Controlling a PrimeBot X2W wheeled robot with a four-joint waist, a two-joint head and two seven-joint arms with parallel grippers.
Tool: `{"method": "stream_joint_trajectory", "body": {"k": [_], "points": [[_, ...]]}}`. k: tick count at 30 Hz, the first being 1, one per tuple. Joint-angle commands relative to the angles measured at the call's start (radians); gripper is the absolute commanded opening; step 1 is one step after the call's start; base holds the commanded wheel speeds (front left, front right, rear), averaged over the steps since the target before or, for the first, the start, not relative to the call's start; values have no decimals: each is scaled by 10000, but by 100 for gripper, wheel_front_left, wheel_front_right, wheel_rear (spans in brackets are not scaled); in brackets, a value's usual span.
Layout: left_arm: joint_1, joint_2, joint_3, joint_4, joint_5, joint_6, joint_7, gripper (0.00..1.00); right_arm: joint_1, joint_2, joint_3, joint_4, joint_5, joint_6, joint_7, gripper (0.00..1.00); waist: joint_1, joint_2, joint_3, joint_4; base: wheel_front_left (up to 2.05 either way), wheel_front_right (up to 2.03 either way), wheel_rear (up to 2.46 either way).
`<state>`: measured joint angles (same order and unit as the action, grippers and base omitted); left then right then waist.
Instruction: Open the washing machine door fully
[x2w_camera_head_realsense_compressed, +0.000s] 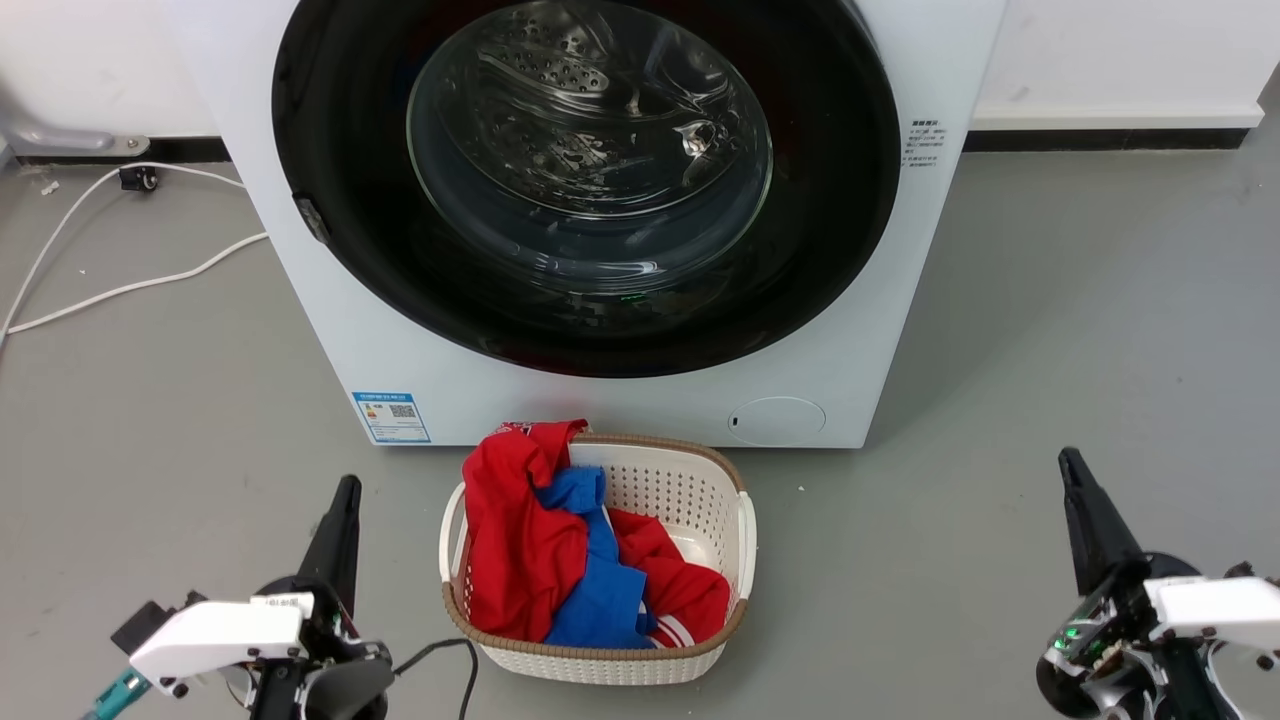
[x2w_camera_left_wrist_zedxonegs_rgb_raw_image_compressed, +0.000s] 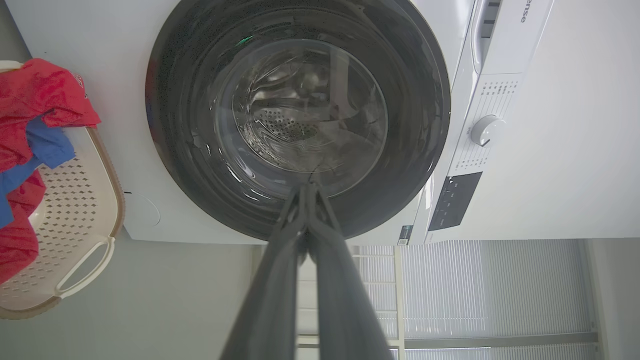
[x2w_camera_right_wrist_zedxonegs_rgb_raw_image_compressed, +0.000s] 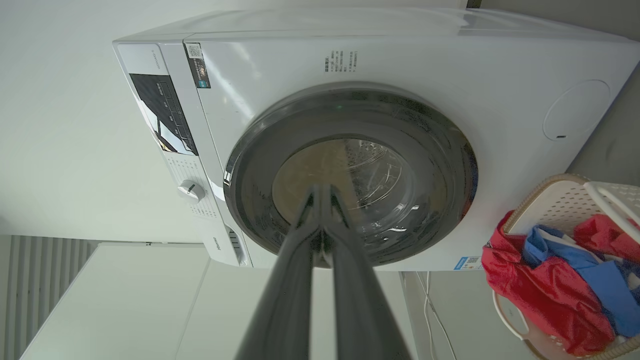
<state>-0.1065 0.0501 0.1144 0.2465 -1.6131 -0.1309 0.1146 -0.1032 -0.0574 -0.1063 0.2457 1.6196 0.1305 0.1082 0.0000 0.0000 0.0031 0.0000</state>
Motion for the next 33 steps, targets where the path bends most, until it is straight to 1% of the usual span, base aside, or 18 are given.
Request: {"method": "stream_joint_trajectory", "body": {"k": [1, 5, 8, 13, 19, 26, 33], "points": [[0, 0, -2, 0, 0, 0, 0, 100, 0, 0, 0, 0, 0, 0, 13, 100, 0, 0, 0, 0, 0, 0, 0], [252, -40, -40, 254, 4, 4, -37, 100, 240, 31, 20, 257, -14, -15, -8, 100, 0, 0, 1, 0, 0, 0, 0], [305, -38, -76, 112, 79, 4, -197, 100, 312, 32, 10, 188, -152, -14, -166, 100, 0, 0, 3, 2, 0, 0, 0], [363, -34, 70, -17, 561, 57, -450, 100, 404, 34, -120, 51, -748, -13, -417, 100, 0, 0, 10, 4, 0, 0, 0], [373, -30, 116, -518, 1746, 385, -735, 100, 499, 36, -226, -481, -2234, -12, -700, 100, 0, 0, 34, 9, 0, 0, 0], [455, -25, -153, -1164, 3377, 971, -1043, 100, 639, 38, -192, -1169, -3929, -10, -1007, 100, 0, 0, 67, 19, 0, 0, 0], [570, -20, -515, -1530, 5166, 1506, -1327, 100, 792, 40, -56, -1777, -5777, -8, -1287, 100, 0, 0, 87, 23, 0, 0, 0]]}}
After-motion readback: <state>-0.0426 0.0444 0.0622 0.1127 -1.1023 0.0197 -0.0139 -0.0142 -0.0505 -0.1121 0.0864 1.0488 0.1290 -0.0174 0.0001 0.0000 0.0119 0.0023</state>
